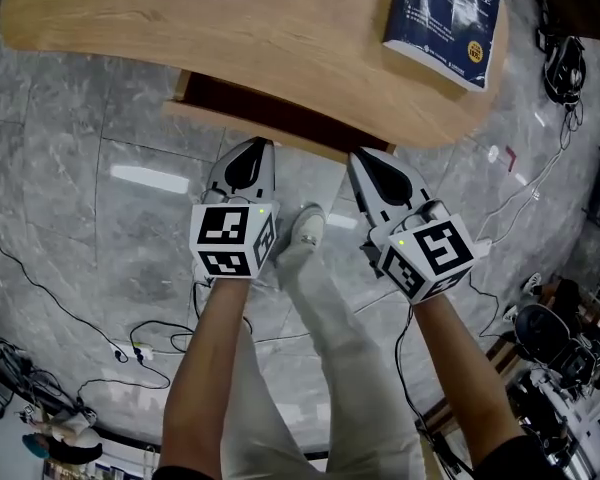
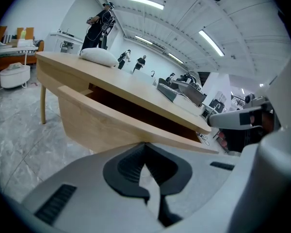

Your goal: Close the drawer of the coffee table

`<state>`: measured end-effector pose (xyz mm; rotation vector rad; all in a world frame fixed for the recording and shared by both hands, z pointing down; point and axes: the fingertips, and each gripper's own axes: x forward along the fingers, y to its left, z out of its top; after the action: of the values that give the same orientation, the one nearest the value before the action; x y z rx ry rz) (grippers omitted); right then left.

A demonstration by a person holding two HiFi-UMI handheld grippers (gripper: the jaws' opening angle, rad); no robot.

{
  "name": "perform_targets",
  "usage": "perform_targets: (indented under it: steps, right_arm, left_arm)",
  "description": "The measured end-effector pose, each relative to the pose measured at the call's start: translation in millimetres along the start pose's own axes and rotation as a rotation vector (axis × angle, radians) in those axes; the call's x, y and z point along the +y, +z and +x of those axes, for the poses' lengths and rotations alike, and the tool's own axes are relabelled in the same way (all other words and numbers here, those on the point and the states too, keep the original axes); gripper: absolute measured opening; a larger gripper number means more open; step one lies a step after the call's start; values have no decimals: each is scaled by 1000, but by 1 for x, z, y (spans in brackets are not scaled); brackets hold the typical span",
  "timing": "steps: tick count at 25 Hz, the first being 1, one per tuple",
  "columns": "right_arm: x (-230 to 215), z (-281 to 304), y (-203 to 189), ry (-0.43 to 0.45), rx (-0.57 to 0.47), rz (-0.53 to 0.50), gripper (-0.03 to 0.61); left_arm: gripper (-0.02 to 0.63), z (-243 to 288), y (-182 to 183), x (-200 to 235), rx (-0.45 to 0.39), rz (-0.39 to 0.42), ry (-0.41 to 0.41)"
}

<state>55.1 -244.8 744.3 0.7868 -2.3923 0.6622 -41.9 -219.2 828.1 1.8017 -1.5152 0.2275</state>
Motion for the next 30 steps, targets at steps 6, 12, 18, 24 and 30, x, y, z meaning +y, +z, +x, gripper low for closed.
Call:
perform_targets:
  steps: [6, 12, 18, 24, 30]
  right_arm:
    - [-7, -1, 4, -7, -8, 6, 14]
    - [-13, -2, 5, -21, -11, 20, 14]
    - [-19, -3, 4, -28, -9, 28, 14]
    - [-21, -2, 5, -34, -10, 37, 14]
    - [-20, -1, 7, -29, -12, 34, 14]
  left_arm:
    - [2, 9, 8, 0, -9, 0, 4]
    - [2, 20, 18, 1, -15, -7, 5]
    - [2, 32, 28, 1, -19, -6, 5]
    - [2, 41, 36, 0, -11, 4, -6]
    - [2, 51, 44, 1, -15, -3, -5]
